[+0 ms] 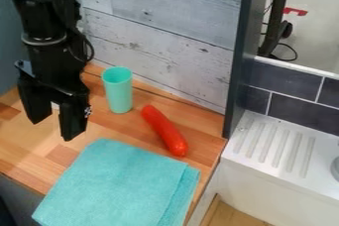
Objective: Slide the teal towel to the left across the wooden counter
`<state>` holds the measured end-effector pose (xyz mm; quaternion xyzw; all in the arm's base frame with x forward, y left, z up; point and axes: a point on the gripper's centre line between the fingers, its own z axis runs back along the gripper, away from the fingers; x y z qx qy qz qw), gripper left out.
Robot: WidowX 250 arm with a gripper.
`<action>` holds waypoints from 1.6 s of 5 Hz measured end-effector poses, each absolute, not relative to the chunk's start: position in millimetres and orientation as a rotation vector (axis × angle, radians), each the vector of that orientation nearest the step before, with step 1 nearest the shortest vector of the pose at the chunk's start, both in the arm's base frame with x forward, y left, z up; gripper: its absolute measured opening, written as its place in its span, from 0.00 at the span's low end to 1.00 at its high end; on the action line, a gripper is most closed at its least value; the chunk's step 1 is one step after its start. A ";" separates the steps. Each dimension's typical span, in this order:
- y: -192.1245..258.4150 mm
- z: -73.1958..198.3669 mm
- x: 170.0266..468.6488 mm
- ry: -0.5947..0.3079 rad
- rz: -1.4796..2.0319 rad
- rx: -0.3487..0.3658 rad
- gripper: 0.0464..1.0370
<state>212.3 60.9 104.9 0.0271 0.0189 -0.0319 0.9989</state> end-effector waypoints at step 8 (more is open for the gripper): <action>-14.5 14.0 213.6 0.135 -0.300 -0.088 0.97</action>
